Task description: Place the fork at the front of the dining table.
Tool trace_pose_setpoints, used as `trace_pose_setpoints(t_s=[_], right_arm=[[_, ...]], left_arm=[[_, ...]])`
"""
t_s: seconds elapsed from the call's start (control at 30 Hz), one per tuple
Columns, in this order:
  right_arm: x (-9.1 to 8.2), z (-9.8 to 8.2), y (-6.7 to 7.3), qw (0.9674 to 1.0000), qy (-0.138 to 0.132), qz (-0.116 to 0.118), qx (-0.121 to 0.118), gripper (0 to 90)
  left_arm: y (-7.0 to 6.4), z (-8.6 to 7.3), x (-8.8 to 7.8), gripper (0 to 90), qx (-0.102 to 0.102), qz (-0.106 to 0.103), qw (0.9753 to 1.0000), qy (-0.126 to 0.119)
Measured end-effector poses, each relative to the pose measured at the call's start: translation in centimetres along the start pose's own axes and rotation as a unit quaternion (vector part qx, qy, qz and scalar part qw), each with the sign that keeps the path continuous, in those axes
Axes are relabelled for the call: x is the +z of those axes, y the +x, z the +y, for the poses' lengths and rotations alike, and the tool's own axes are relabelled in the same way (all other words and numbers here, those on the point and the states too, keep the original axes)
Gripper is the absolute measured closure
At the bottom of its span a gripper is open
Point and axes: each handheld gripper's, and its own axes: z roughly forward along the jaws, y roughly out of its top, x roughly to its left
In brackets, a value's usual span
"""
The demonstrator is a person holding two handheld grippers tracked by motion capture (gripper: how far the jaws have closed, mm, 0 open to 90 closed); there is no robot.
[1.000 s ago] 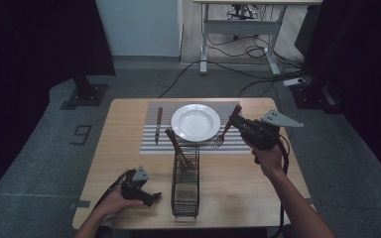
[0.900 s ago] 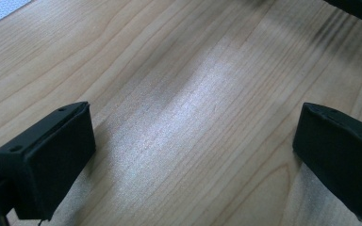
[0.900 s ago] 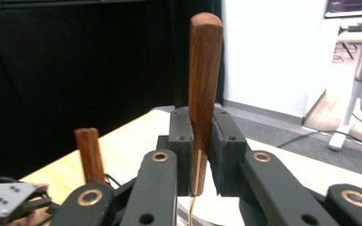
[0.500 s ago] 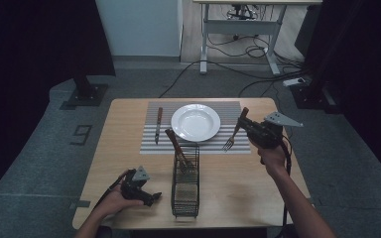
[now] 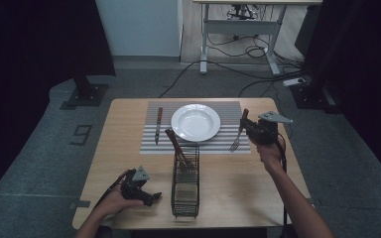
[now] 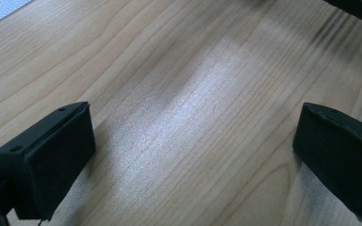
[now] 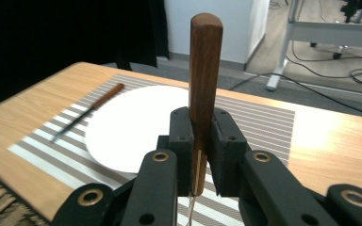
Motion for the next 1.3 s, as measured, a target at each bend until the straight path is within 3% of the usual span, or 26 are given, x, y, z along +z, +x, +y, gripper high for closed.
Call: trace_pose_setpoints(t_s=[0.4, 0.83, 1.13, 1.3], right_arm=[[4.1, -1.0, -0.6, 0.998, 0.038, -0.047, -0.02, 80.4], [7.1, -0.6, -0.9, 0.9968, 0.048, -0.062, -0.014, 80.3], [9.7, -0.1, -1.1, 0.9952, 0.068, -0.069, -0.011, 80.3], [11.4, 0.0, -1.7, 0.9931, 0.089, -0.077, 0.004, 80.1]], left_arm=[[0.0, 0.0, 0.0, 0.0, 0.0, 0.0, 1.0, 0.0], [0.0, 0.0, 0.0, 0.0, 0.001, 0.0, 1.0, 0.0], [0.0, 0.0, 0.0, 0.0, 0.001, 0.0, 1.0, 0.0], [0.0, 0.0, 0.0, 0.0, 0.0, -0.001, 1.0, -0.001]])
